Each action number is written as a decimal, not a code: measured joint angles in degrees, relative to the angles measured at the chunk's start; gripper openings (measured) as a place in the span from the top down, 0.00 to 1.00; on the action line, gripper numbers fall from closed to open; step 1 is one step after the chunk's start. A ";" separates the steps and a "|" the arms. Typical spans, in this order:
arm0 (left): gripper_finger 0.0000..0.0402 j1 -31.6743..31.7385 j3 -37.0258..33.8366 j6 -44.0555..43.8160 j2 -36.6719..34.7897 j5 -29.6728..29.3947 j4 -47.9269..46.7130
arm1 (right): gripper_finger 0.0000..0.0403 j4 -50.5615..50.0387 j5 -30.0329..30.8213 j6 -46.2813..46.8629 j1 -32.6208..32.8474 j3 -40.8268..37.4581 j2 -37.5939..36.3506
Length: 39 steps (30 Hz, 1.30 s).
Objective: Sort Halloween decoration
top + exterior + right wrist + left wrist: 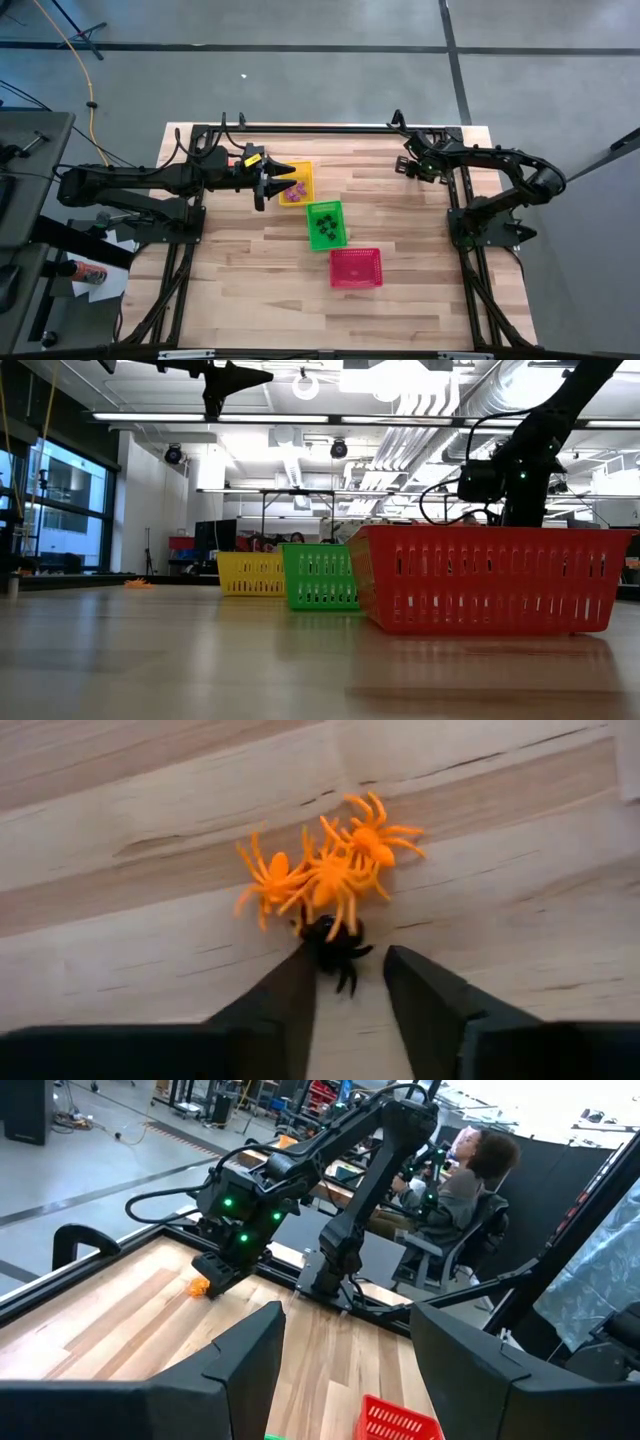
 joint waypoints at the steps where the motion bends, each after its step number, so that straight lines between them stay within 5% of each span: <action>1: 0.48 0.02 0.00 0.04 0.00 0.00 0.00 | 0.73 -0.07 0.13 -0.03 -0.02 -0.02 0.00; 9: 0.48 0.08 0.00 1.02 -0.02 0.00 0.00 | 0.98 1.79 -0.78 -3.21 -0.04 0.04 -0.03; 27: 0.48 0.08 0.04 2.03 0.00 0.00 0.20 | 1.00 -4.80 -3.75 -10.88 7.24 -0.28 -23.47; 39: 0.48 0.08 0.07 2.55 -0.02 0.00 0.96 | 1.00 15.45 -11.05 -29.08 22.12 -0.17 -33.04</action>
